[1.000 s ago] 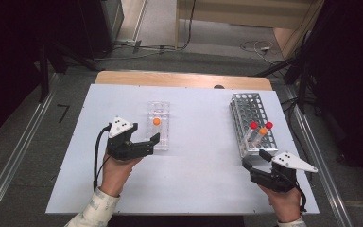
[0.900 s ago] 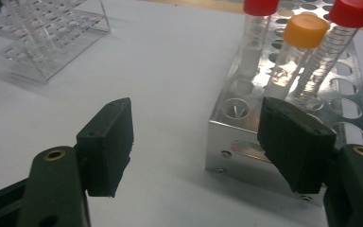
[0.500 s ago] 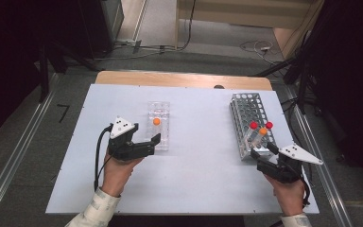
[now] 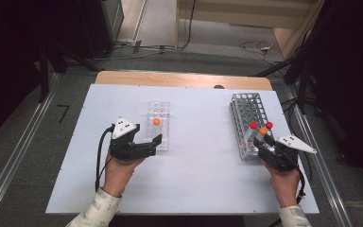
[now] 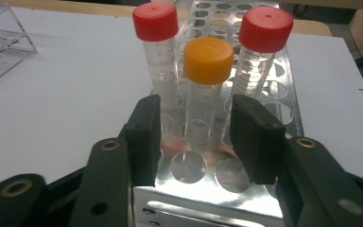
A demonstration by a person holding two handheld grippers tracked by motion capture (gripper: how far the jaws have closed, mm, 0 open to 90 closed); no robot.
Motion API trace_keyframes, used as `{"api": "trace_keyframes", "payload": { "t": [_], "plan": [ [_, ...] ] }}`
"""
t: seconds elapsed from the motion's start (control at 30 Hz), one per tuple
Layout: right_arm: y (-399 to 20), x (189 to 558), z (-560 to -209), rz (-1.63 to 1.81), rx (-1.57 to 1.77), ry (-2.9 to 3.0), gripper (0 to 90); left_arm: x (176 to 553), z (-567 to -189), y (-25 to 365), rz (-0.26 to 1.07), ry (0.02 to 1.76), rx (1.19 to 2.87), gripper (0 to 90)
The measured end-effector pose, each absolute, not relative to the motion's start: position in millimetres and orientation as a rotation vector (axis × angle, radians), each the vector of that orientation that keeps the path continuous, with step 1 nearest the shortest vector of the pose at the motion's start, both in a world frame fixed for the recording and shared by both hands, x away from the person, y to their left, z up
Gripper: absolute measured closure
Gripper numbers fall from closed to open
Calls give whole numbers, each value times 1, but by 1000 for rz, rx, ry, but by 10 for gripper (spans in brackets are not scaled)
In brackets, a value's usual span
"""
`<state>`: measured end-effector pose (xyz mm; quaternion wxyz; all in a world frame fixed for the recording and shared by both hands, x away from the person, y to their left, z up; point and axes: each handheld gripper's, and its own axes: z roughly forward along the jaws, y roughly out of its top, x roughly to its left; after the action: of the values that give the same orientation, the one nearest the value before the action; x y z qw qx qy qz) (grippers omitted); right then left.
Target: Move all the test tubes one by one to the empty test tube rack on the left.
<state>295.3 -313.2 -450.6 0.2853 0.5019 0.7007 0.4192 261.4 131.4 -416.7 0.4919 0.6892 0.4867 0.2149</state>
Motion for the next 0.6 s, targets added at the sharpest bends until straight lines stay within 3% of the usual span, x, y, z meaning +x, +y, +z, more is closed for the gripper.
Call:
{"api": "trace_keyframes", "payload": {
  "t": [0.47,0.6],
  "plan": [
    [-311,307,-455,1101,1340,1881,706,261,-417,130,519,1180,1672,143],
    [-309,305,-453,1105,1328,1879,711,261,-417,129,518,1177,1679,143]
  ]
}}
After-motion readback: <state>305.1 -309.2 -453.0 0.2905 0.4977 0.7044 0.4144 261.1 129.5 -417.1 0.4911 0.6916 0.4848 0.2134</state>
